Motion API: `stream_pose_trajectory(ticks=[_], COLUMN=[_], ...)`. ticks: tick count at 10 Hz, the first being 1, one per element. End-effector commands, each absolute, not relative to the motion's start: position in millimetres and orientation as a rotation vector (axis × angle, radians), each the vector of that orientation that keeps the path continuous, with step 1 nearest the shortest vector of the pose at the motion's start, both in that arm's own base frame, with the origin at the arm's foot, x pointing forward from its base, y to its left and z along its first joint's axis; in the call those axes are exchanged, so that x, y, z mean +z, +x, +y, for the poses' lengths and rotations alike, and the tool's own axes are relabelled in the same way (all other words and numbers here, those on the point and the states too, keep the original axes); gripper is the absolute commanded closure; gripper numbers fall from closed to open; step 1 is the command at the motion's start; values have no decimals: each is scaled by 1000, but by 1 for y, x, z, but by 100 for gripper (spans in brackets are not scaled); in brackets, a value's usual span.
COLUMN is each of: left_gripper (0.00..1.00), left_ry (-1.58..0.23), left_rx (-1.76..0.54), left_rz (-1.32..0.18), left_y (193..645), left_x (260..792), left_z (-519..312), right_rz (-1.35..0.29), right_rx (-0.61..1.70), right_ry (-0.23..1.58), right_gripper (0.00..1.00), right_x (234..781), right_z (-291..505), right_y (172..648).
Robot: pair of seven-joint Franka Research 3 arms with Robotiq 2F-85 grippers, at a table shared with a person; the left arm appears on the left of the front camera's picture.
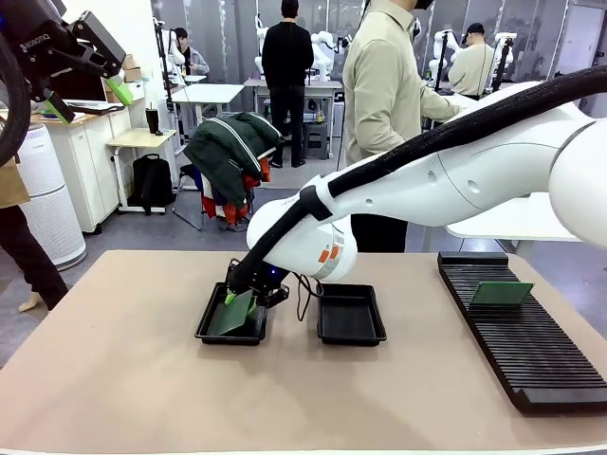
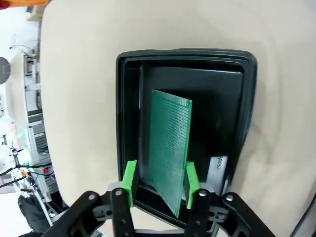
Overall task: Inspect and transfer BCBs to ESD trays.
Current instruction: Pick up the Blank PCB from the PCB Rack and place it in the left ESD tray.
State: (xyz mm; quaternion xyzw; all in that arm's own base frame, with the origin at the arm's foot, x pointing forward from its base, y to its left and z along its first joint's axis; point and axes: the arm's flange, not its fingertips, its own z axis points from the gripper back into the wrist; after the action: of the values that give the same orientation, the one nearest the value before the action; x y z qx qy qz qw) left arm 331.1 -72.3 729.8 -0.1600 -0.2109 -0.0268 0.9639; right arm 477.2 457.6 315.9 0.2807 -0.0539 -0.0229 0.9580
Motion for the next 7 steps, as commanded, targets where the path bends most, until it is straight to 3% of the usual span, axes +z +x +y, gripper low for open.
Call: stream_pose_trajectory(ticks=[1,4,7], left_gripper=[0,0,0], left_ry=[-325,-325,-325], left_rx=[-51,-51,-51], left_rz=[-425,-425,-425], left_y=[331,331,331], left_x=[729,729,729], left_z=[-71,-71,-71], right_rz=[-125,-157,-163], right_rx=[-61,-28,15], right_ry=[441,266,137], right_gripper=[40,25,0], right_x=[337,362,391], right_z=[473,478,473], right_y=[476,467,456])
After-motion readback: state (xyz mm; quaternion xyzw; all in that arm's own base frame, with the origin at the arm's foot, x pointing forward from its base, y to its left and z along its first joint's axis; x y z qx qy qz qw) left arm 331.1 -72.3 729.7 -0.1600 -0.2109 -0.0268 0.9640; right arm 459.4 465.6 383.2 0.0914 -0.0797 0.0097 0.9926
